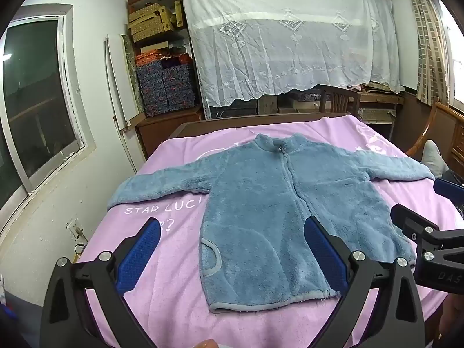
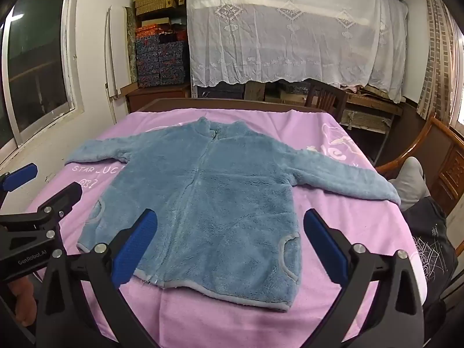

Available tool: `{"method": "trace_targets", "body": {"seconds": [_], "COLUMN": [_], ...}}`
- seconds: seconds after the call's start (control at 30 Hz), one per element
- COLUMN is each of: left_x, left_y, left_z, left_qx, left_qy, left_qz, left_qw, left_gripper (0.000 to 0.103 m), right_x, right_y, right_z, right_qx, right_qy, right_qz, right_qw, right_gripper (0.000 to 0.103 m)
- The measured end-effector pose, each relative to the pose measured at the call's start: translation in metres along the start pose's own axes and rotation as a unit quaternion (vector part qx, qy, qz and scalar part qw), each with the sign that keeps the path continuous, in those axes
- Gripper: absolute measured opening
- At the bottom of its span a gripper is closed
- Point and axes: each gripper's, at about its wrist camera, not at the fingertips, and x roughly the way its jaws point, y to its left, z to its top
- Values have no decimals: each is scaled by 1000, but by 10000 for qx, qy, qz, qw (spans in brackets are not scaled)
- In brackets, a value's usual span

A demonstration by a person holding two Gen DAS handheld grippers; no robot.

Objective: Fold large clothes

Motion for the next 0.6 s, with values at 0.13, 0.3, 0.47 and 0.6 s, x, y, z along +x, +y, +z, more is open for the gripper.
{"method": "trace_targets", "body": {"seconds": [0.13,0.3,0.47,0.6], "left_x": [0,3,3,4], "left_y": [1,-3,-10,-7], "left_z": [0,-5,-7,-4], "left_qx": [5,10,52,71], "left_qy": [-3,7,18,76], "left_qz": [29,27,4,-27], "left_qw": [10000,10000,10000,9999], "left_gripper": [99,99,99,99], "right_x": [0,-1,1,5], "right_y": [2,3,7,9], "right_z": [-2,-4,-8,-8], "right_qx": [-10,-24,-78,-63], "right_qy": [-1,-19,35,72], "right_qz": [15,27,9,40], "right_qw": [10000,10000,10000,9999], "right_gripper": [98,98,98,98]}}
